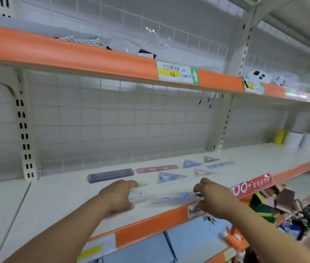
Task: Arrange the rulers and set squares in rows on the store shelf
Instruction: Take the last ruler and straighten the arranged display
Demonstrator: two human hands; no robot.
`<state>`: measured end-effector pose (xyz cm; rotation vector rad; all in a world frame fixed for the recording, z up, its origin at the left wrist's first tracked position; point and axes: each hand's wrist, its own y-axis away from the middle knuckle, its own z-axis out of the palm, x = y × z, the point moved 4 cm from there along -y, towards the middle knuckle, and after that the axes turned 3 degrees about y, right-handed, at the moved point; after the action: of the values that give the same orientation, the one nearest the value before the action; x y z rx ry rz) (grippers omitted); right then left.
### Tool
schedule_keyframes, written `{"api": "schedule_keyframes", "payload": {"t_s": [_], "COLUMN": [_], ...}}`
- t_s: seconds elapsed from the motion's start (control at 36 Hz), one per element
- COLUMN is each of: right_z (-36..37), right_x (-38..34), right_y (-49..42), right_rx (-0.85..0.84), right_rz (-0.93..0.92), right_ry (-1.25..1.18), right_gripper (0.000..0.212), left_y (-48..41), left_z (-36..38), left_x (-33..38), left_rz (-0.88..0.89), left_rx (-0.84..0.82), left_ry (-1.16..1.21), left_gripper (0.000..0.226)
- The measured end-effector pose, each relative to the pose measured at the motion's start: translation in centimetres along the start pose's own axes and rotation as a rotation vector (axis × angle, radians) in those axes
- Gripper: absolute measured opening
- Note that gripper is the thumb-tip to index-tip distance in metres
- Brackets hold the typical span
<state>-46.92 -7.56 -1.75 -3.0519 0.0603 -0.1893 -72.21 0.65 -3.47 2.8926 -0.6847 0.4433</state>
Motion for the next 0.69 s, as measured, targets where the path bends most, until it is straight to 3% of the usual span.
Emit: {"api": "schedule_keyframes", "payload": {"t_s": [0.25, 0.69], "right_z": [0.7, 4.0], "right_x": [4.7, 12.9], "right_y": [-4.4, -11.3], "right_rx": [0.008, -0.026], "right_rz": [0.012, -0.157], "right_ry": [0.007, -0.019], "right_gripper": [0.040, 0.040], "left_y": [-5.1, -10.6], "left_z": [-0.2, 2.1], "left_x": [3.1, 8.2], "left_rz": [0.022, -0.103], "left_rx": [0.011, 0.000], "left_ry": [0.028, 0.033], "left_gripper": [0.058, 0.068]}}
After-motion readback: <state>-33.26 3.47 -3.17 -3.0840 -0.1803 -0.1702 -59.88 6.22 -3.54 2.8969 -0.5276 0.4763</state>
